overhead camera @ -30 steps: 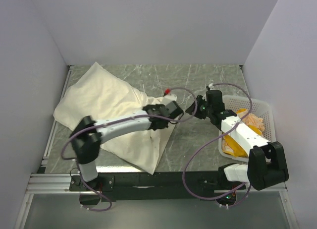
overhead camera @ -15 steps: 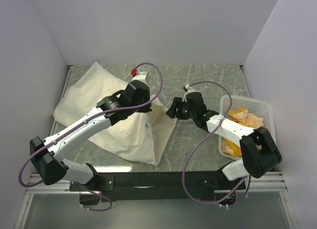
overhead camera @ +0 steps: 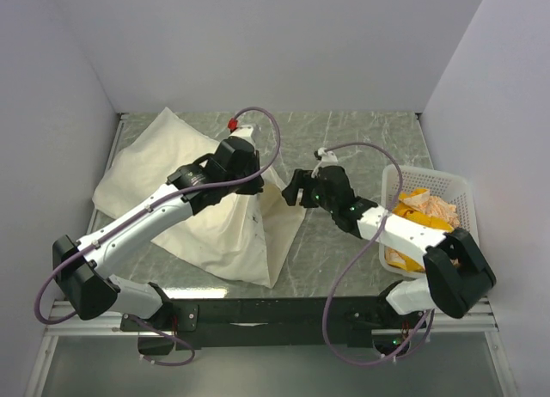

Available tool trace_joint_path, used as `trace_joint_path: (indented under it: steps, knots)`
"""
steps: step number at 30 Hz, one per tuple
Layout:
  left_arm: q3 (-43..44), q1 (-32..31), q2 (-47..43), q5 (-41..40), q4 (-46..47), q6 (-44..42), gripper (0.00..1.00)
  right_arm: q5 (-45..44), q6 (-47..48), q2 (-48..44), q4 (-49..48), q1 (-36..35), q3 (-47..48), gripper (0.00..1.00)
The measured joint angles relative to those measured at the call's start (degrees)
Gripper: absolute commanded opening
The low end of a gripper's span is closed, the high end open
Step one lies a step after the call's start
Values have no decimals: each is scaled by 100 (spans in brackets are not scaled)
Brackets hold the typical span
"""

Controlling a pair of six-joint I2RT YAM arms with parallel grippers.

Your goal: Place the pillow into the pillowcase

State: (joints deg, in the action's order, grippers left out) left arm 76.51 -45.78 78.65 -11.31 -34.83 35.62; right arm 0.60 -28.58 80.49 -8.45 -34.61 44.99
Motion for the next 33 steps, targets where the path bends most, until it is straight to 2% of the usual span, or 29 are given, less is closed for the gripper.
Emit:
trace_joint_path:
  steps: [6, 8, 15, 19, 22, 23, 24, 25, 28, 33]
  knots:
    - [0, 164, 7, 136, 11, -2, 1, -367, -186, -1176, -372, -125, -1075, 79]
    - [0, 186, 20, 186, 15, -2, 1, -424, -184, -1316, -463, -205, -1180, 80]
    - [120, 188, 131, 350, 4, -13, 1, -531, 52, -625, -693, -452, -885, 79]
    - [256, 188, 170, 422, 4, -44, 1, -673, 157, -254, -682, -463, -669, 74]
    - [258, 188, 168, 505, 2, -46, 1, -772, 262, 138, -697, -463, -273, 45]
    - [258, 188, 168, 533, -2, -44, 1, -831, 284, 302, -691, -461, -101, 17]
    - [249, 188, 162, 560, 0, -44, 1, -887, 317, 455, -688, -461, 81, 5]
    - [240, 188, 142, 575, -9, -44, 1, -970, 363, 619, -651, -448, 269, 0]
    - [74, 188, 13, 621, 31, -42, 1, -1204, 321, 881, -339, -404, 769, 0]
    - [-330, 197, -122, 728, 422, -26, 1, -1314, 177, 437, 549, -81, 1051, 0]
